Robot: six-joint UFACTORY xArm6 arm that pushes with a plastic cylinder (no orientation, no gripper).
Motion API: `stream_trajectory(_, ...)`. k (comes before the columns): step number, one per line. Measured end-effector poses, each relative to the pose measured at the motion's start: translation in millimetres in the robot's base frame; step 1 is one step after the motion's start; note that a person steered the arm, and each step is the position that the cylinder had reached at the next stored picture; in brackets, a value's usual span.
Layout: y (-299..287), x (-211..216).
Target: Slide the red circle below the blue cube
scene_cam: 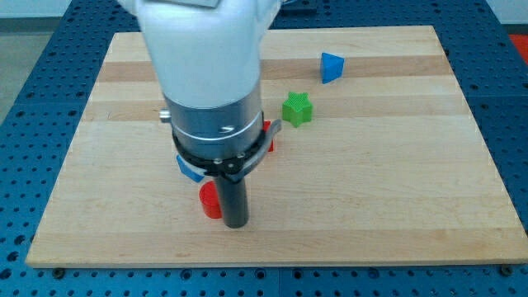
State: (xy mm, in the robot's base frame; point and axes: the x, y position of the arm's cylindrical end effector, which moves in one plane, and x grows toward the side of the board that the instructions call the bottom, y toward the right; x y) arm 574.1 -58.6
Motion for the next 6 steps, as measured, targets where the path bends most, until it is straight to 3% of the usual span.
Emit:
stream_trajectory(1, -27, 0)
stream_trajectory(4, 5, -20)
stream_trajectory(6, -29, -20)
